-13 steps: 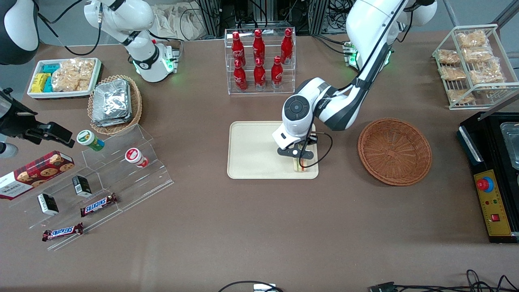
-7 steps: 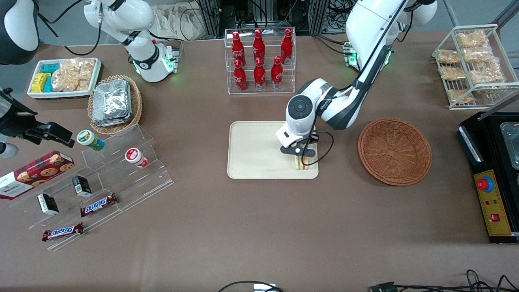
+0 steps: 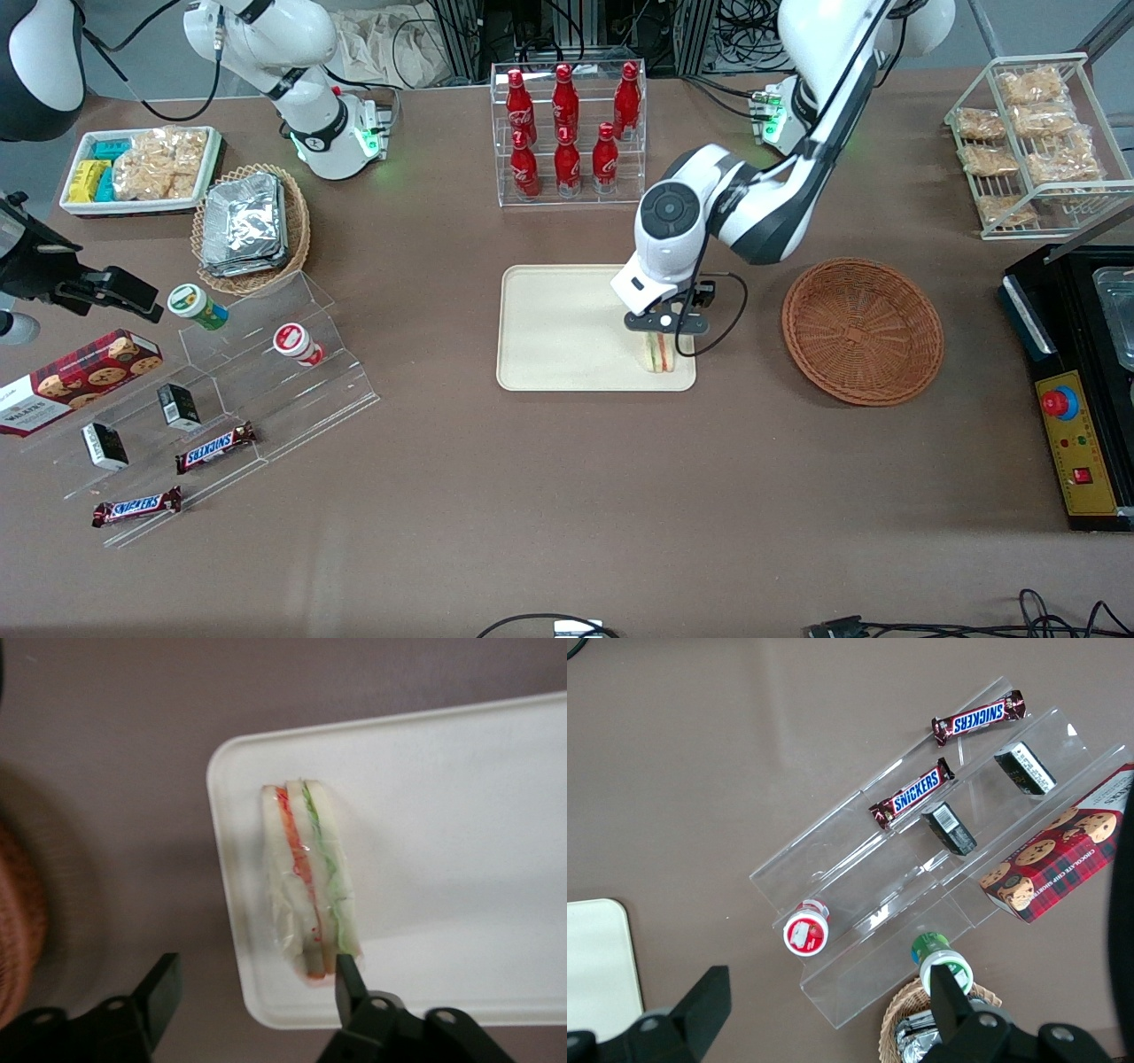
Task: Place sandwich from basket to tray
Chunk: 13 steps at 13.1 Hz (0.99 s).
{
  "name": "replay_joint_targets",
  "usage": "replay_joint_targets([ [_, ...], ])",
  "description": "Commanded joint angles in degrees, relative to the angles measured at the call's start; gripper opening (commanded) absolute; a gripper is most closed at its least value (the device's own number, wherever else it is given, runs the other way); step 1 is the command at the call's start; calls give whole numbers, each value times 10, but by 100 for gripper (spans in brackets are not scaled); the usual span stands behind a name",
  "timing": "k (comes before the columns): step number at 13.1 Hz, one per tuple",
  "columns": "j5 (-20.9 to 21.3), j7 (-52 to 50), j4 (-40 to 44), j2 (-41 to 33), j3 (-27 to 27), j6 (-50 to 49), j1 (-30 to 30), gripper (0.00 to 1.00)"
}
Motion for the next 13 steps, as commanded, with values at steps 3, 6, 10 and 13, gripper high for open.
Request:
replay_joint_targets([
  [3,-9,4,160,-34,12,-193,14,100],
  [6,-60,67,251,-47,13,-284,84,100],
  [10,-58,166,217,-114,13,-298,209,100],
  [13,-46,236,176,-156,13,-297,275,100],
])
